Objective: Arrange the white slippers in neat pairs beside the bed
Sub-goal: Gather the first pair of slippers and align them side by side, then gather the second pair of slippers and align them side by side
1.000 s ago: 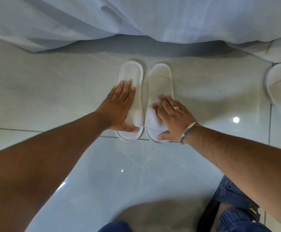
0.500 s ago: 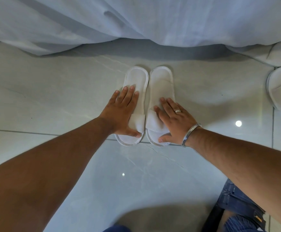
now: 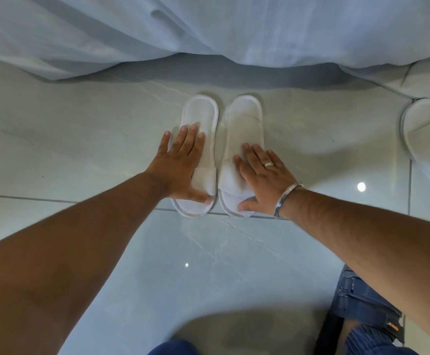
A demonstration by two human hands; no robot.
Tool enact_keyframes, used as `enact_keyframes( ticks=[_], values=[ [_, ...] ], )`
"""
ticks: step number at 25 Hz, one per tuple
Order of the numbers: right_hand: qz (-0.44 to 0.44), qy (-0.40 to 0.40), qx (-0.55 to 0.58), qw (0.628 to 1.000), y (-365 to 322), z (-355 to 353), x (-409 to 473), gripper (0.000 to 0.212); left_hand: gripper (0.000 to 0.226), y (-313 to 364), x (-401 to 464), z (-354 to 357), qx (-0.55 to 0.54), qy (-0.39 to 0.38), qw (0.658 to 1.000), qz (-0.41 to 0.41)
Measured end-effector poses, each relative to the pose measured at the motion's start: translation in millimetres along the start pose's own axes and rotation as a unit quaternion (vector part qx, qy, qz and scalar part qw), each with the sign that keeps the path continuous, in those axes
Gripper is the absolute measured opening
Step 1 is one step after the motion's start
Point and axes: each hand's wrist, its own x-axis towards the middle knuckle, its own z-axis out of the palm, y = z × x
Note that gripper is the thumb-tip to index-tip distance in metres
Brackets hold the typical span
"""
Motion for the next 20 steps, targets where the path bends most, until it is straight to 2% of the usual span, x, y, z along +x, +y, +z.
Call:
enact_keyframes(
  ticks=[2,5,9,13,15,17,20],
  values=[
    [-0.009,0.024,-0.013,1.0,12,-14,-15,0.107,0.142,4,-3,-9,-0.032,0.013,0.999,-0.017],
    [0.005,0.046,-0.031,0.998,52,-39,-64,0.096,0.122,46,15,-28,-0.081,0.076,0.992,-0.057],
    [0.154,0.022,-0.029,0.987,151,-47,-182,0.09,0.095,180,99,-64,-0.102,0.125,0.986,0.05],
    [0.311,0.008,0.012,0.95,263,-33,-270,0.089,0.084,295,175,-96,-0.061,0.114,0.979,0.157],
    [0.368,0.0,0.055,0.928,331,-21,-272,0.082,0.082,348,214,-100,-0.048,0.096,0.979,0.174],
    [0.383,0.016,0.097,0.919,358,-21,-237,0.072,0.08,364,219,-101,-0.042,0.091,0.975,0.199],
    [0.339,0.077,0.093,0.933,385,-39,-169,0.056,0.074,379,214,-91,0.016,0.079,0.968,0.237]
  ],
)
